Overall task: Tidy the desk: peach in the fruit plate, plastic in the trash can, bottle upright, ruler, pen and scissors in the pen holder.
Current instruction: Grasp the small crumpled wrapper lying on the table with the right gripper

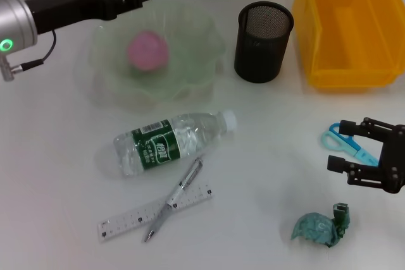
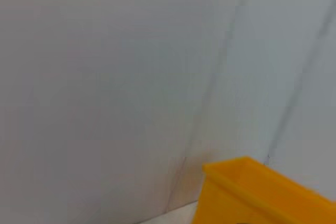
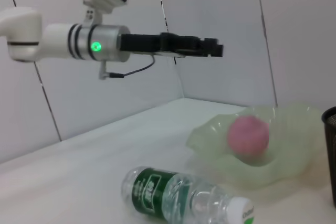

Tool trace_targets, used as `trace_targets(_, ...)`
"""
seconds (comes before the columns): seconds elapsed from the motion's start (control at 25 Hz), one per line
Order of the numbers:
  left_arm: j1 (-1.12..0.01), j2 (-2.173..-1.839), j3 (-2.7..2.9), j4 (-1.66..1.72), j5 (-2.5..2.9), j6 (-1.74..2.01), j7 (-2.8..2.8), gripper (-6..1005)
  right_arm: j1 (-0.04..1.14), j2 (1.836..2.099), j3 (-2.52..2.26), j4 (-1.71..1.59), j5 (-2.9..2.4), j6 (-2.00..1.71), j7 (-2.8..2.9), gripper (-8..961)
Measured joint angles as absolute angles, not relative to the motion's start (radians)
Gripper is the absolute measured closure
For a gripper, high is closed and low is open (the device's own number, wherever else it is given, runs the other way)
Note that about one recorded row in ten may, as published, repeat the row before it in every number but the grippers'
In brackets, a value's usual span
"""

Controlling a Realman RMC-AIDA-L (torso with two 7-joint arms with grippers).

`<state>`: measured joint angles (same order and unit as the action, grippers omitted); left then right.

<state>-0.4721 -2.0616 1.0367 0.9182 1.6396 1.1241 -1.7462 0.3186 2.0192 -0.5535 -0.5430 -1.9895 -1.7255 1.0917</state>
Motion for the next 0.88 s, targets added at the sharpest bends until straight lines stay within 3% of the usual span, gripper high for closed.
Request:
trace_targets(0.16, -0.449, -2.056, 1.026, 0.909, 1.58, 1.231, -1.672, 270, 0.341, 2.019, -0.514, -0.559, -1.989, -1.73, 1.153, 228)
trace_targets(0.36, -0.403, -2.051, 0.997, 0.895, 1.556, 1.504, -1.539, 182, 0.387, 2.005, -0.523, -0.764, -2.023, -1.773, 1.466, 231)
trace_targets(0.48, -0.389, -2.027, 1.003, 0.802, 1.637, 1.719, -1.418, 164, 0.416, 2.01, -0.616, -0.989, -2.111, -1.857, 1.638, 233)
trace_targets(0.6, -0.389, -2.018, 0.994, 0.72, 1.683, 1.777, -1.362, 164, 0.431, 2.025, -0.742, -1.215, -2.219, -1.947, 1.748, 235)
trace_targets(0.68, -0.384, -2.014, 0.991, 0.679, 1.688, 1.778, -1.336, 164, 0.439, 2.046, -0.837, -1.362, -2.302, -2.0, 1.804, 236)
trace_targets(0.72, -0.384, -2.014, 0.991, 0.679, 1.688, 1.778, -1.336, 164, 0.439, 2.068, -0.927, -1.48, -2.381, -2.024, 1.842, 237)
trace_targets(0.88, -0.38, -2.011, 0.989, 0.64, 1.688, 1.777, -1.31, 165, 0.43, 2.085, -1.099, -1.577, -2.462, -2.018, 1.896, 239)
